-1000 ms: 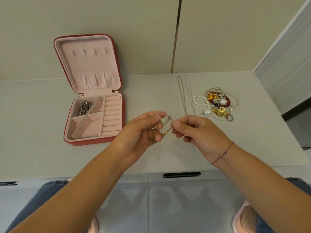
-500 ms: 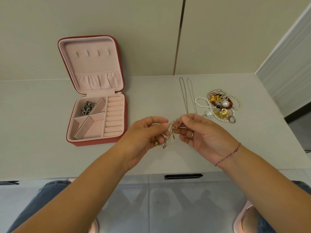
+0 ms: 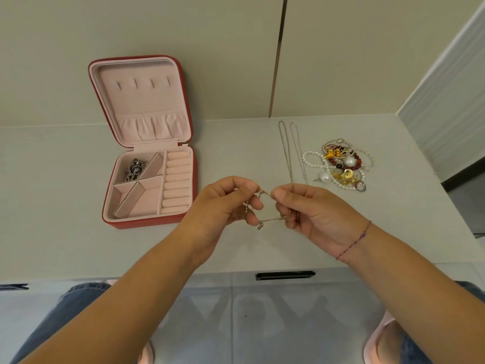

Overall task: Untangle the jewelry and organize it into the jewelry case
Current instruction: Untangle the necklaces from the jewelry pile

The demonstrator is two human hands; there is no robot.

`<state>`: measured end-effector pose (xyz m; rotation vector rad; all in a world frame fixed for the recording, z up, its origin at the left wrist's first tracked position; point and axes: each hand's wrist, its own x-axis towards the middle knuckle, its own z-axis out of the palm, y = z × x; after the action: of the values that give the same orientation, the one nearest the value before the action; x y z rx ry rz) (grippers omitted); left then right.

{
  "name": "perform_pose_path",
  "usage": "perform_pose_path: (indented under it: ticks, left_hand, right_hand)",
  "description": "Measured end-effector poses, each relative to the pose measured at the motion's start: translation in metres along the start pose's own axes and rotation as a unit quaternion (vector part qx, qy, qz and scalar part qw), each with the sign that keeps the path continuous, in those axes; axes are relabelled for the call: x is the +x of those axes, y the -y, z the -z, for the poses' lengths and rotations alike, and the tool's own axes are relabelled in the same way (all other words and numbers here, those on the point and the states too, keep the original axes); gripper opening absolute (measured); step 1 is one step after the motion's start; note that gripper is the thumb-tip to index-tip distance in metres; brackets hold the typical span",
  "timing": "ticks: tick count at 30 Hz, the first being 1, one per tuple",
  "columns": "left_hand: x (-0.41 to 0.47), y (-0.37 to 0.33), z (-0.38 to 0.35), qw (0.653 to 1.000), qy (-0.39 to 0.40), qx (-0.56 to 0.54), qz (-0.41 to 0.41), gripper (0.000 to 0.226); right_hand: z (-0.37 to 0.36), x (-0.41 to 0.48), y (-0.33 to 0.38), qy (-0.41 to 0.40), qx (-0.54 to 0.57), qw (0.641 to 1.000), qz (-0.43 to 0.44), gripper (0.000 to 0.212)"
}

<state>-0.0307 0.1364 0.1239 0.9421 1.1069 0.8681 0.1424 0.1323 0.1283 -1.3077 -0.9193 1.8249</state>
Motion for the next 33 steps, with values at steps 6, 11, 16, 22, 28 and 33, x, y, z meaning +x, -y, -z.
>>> perform_pose_path:
  ticks: [6,11,16,22,28,33]
  left_hand:
    - [0.001,0.005,0.001,1.000,0.009,-0.002,0.004,0.016]
    - [-0.001,0.003,-0.003,0.999,0.030,0.006,0.014,0.014]
    - [-0.003,0.002,-0.003,0.999,0.038,0.033,0.009,0.012]
    - [-0.002,0.001,-0.001,0.999,0.031,0.013,0.020,0.018]
    - [0.000,0.002,0.000,0.998,0.003,-0.044,0.035,0.023]
    - [0.002,0.002,-0.002,0.994,-0.037,-0.089,0.047,0.029]
  right_hand:
    - [0.000,-0.002,0.000,0.004,-0.066,0.997,0.032,0.029]
    - [0.000,-0.003,0.000,0.014,-0.087,0.995,0.051,0.028]
    - [0.002,0.001,-0.002,-0.022,-0.051,0.997,0.062,0.003]
    - [0.005,0.004,-0.001,-0.036,0.032,0.998,0.036,0.012]
    - [0.010,0.005,0.001,-0.015,0.171,0.985,0.009,0.006]
    - [0.014,0.006,0.005,-0.019,0.261,0.965,0.004,0.004]
